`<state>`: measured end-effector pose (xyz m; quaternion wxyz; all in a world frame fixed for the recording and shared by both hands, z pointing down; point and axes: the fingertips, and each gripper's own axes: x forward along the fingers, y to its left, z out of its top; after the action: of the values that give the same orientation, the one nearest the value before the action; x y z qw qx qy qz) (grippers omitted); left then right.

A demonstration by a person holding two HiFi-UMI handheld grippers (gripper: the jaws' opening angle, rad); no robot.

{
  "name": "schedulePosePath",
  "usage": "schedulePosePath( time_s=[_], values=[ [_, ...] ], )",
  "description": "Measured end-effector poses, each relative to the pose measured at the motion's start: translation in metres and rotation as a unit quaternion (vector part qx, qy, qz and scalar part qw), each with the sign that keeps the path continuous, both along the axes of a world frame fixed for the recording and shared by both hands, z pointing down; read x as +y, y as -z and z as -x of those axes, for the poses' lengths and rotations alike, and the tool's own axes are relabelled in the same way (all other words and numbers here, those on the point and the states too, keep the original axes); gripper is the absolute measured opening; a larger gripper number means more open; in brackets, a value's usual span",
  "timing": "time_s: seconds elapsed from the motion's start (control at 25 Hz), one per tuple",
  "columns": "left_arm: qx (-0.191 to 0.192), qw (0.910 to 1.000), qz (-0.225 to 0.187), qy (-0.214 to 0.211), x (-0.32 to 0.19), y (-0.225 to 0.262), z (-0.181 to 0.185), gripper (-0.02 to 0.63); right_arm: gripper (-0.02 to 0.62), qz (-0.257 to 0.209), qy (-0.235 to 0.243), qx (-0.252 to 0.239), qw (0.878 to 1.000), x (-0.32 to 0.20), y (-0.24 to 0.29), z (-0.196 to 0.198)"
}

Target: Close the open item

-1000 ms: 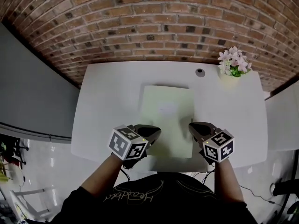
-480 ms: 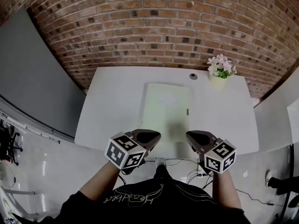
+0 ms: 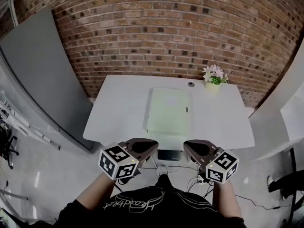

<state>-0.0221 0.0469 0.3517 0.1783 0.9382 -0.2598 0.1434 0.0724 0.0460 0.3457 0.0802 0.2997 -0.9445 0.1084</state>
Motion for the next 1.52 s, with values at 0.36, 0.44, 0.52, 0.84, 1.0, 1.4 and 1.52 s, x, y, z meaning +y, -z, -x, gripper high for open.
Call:
schedulePosePath(
  time_s=[0.36,0.44,0.52,0.84,1.0,1.4,1.52],
  values=[
    [0.047,0.9971,-0.057,-0.018,0.075,0.050,0.018,0.002,0.003,-0.022,0.006,-0.042,0.999,0.087,0.046,0.023],
    [0.056,0.9964,-0.060,-0.021,0.084,0.056,0.020,0.002,0.003,-0.016,0.002,-0.056,0.998,0.098,0.047,0.024],
    [0.062,0.9958,-0.062,-0.026,0.092,0.057,0.018,0.002,0.003,-0.007,0.004,-0.074,0.997,0.108,0.048,0.024],
    [0.058,0.9956,-0.057,-0.047,0.112,0.053,0.010,0.002,0.002,0.004,0.000,-0.095,0.995,0.125,0.052,0.023],
    [0.062,0.9950,-0.061,-0.049,0.113,0.055,0.012,0.002,0.002,0.002,-0.003,-0.090,0.996,0.126,0.050,0.024],
    [0.063,0.9944,-0.065,-0.055,0.112,0.048,0.010,0.002,0.002,0.014,-0.017,-0.088,0.996,0.124,0.038,0.025],
    [0.065,0.9940,-0.069,-0.055,0.111,0.049,0.009,0.002,0.002,0.019,-0.016,-0.084,0.996,0.125,0.037,0.025]
  ],
)
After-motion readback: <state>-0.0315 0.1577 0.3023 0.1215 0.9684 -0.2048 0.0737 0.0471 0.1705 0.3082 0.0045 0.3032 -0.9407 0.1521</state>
